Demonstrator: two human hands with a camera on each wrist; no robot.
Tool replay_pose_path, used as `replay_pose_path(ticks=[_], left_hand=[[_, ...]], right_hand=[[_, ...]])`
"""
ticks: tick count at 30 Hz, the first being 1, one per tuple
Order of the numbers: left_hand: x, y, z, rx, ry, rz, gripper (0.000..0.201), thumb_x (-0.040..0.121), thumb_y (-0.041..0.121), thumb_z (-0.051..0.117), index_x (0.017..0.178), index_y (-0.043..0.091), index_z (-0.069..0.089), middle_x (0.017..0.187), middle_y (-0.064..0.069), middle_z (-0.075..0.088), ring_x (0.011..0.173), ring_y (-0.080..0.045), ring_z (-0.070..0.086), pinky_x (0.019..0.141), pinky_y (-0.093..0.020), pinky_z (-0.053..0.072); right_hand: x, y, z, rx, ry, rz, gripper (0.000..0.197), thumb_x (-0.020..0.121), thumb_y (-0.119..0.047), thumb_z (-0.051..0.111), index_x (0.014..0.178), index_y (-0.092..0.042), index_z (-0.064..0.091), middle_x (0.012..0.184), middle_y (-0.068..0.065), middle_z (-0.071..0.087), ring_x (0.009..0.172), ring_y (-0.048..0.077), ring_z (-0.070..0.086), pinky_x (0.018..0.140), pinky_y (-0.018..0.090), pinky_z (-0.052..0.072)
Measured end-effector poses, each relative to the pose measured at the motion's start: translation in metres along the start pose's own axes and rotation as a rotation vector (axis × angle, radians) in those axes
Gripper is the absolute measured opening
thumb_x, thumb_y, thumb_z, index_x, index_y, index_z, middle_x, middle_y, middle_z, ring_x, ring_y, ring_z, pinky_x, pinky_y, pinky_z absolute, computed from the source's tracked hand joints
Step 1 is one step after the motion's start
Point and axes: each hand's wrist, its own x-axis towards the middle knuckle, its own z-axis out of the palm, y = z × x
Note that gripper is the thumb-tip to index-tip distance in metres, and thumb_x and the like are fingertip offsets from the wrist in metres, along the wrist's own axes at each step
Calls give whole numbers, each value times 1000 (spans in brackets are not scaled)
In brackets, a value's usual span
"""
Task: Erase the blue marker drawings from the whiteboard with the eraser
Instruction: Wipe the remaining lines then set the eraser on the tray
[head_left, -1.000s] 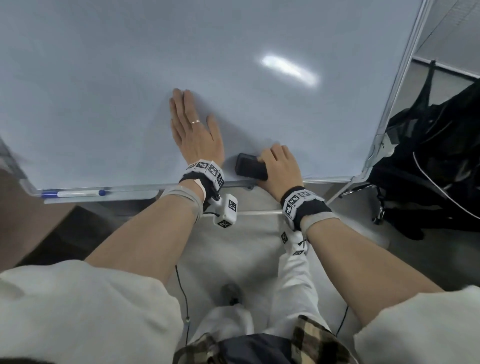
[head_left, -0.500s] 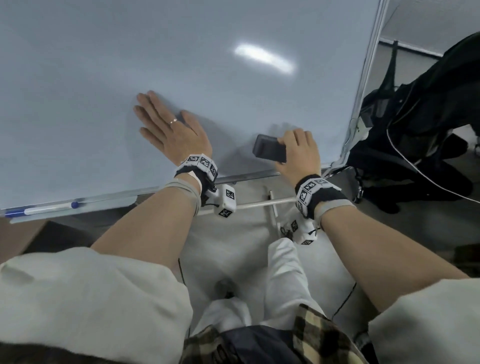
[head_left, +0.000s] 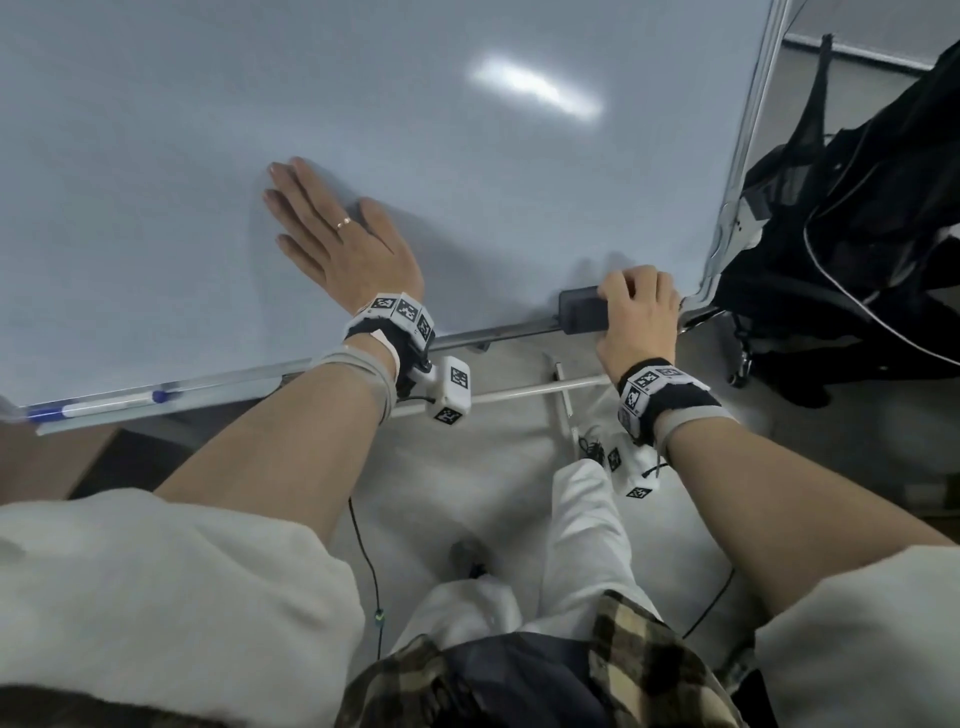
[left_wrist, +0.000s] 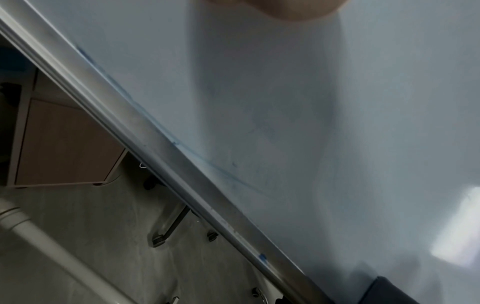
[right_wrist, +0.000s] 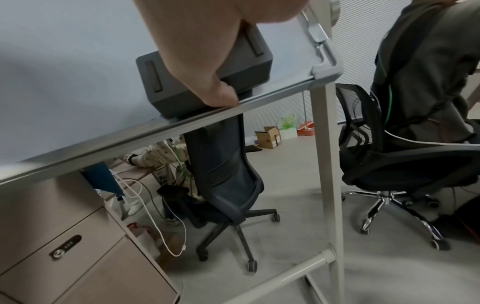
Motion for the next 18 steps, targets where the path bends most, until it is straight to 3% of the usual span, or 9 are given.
replay_pose_path(ticks=[9,14,18], left_hand=[[3,-5,-10,-93,-84,16,59,105,37,31,159,15,23,167,-2,21,155,-22,16,123,-43,17],[7,-27,-19,-105,-121,107,57,104,36,34,157,16,27,166,1,24,154,-19,19,119,-35,22],[9,-30,-27,-102,-141,110,55,103,34,37,156,19,31,164,5,27,153,-17,22,116,-34,25]], right_hand=[[6,-51,6,158,-40,-205,48,50,6,67,93,-12,55,103,12,52,92,34,44,76,38,36],[15,-104,5,238,-147,-412,51,52,-11,82,97,-14,58,105,10,56,95,33,47,77,38,40],[17,-109,3,250,-143,-432,56,50,-14,87,99,-17,58,106,8,55,95,30,45,77,37,40]])
